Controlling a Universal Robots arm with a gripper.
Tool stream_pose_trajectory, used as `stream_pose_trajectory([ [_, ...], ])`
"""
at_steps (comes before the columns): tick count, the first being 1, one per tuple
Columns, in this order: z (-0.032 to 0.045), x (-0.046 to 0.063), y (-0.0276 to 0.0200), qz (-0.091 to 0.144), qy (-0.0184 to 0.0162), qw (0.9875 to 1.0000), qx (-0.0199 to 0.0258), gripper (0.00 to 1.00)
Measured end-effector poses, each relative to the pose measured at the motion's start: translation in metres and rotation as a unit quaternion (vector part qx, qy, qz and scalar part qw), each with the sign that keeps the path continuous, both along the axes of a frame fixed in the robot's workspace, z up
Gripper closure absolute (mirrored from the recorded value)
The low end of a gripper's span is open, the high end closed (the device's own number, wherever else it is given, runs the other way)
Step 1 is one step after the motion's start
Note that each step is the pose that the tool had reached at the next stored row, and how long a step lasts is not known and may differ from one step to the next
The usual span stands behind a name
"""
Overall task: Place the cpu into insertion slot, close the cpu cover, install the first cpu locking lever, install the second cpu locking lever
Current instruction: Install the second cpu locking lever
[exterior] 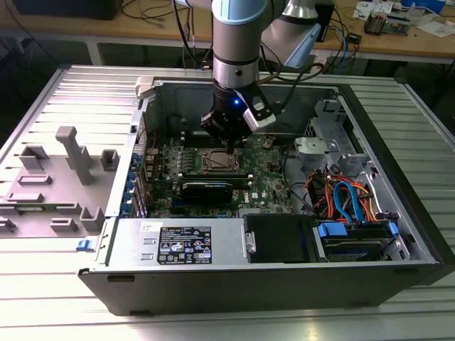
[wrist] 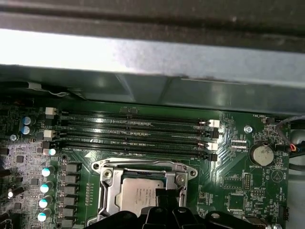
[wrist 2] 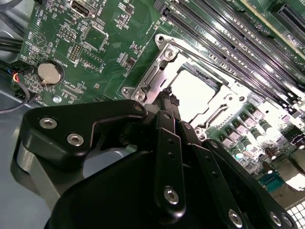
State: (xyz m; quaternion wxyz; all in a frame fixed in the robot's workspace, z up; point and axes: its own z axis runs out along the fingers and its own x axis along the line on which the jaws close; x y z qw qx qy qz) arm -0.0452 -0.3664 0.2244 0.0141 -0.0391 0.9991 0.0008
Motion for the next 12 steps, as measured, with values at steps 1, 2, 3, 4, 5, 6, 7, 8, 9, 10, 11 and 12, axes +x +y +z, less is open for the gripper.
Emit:
stream_pose_trajectory([
  [1, 0.0, -0.0001, -0.0008, 0.0, 0.0, 1.0, 0.0, 0.89],
  [2, 0.0, -0.0001, -0.0014, 0.0, 0.0, 1.0, 0.0, 0.89],
  [3, -0.0001, -0.0001, -0.002, 0.0, 0.0, 1.0, 0.0, 0.89],
  [4, -0.0001, -0.0001, -0.0034, 0.0, 0.0, 1.0, 0.0, 0.89],
  [5, -0.0001, -0.0001, -0.0047, 0.0, 0.0, 1.0, 0.0, 0.89],
  [6, -0.0001, -0.0001, -0.0059, 0.0, 0.0, 1.0, 0.0, 0.89],
  [7, -0.0001, -0.0001, -0.0075, 0.0, 0.0, 1.0, 0.0, 0.89],
  [8, -0.0001, -0.0001, -0.0085, 0.0, 0.0, 1.0, 0.0, 0.89],
  [9, -0.0001, -0.0001, -0.0087, 0.0, 0.0, 1.0, 0.0, 0.89],
  [10, -0.0001, -0.0001, -0.0087, 0.0, 0.0, 1.0, 0.0, 0.89],
  [11, -0.0001, -0.0001, -0.0089, 0.0, 0.0, 1.0, 0.0, 0.89],
  [12, -0.0001, -0.0001, -0.0091, 0.0, 0.0, 1.0, 0.0, 0.89],
])
